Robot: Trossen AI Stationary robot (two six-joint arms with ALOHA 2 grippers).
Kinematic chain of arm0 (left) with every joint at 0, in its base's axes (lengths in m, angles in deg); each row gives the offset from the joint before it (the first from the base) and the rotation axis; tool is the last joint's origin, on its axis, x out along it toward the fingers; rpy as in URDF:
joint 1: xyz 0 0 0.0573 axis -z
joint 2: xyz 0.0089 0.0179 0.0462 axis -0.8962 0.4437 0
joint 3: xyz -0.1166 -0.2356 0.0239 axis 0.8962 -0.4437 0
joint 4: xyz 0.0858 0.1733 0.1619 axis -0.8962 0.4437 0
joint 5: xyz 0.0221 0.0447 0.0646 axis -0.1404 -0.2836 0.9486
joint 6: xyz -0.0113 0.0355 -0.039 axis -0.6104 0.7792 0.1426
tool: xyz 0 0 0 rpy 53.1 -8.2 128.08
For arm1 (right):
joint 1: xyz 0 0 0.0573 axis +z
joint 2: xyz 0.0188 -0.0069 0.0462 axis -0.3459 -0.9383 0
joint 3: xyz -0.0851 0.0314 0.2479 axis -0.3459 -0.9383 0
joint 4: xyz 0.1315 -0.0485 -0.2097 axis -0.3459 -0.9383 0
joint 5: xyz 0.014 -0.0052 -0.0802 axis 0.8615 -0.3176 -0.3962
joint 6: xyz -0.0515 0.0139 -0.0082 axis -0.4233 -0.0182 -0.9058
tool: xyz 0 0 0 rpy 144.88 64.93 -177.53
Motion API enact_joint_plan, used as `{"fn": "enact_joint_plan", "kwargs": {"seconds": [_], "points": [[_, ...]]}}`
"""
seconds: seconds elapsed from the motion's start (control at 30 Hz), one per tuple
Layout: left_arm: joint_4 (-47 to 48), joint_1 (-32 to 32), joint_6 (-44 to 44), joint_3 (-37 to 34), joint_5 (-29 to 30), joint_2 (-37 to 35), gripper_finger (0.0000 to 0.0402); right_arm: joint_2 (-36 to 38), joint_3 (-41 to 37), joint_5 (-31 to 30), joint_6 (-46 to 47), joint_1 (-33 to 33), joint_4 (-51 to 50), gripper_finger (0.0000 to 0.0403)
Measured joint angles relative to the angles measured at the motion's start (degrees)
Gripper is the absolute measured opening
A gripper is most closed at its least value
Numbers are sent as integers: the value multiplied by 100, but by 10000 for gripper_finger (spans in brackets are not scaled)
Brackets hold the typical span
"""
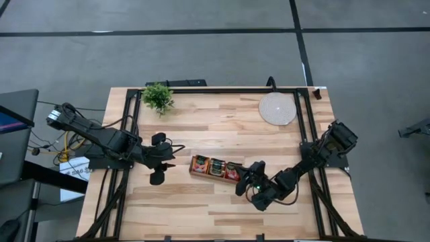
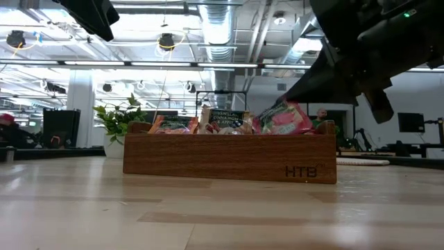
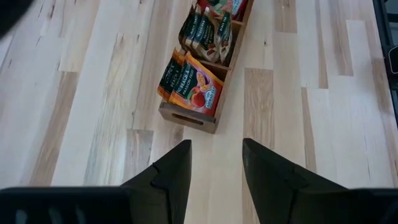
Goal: Pick & Place Tea
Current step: Put the red tea bag into the right section of the wooden organizer
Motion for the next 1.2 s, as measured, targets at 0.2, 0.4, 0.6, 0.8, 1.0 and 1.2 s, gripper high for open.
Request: {"fn": "enact_joint_plan", "kwargs": {"seconds": [0.2,0.4,0.6,0.8,1.0,1.2], "points": [[2,0,-2,0,-15,0,136,0,0,340,8,-178,0,42],[2,-1,-4,0,-105,0,136,2,0,392,6,-243,0,90],[2,-1,-7,0,-107,0,136,9,0,128,73,-215,2,77],[2,-1,-4,0,-107,0,136,9,0,114,8,-141,29,15],[2,-1,-4,0,-106,2,136,17,0,-308,127,-17,54,6],[2,1,-4,0,-107,2,136,253,-2,-66,-164,-70,-12,1]]}}
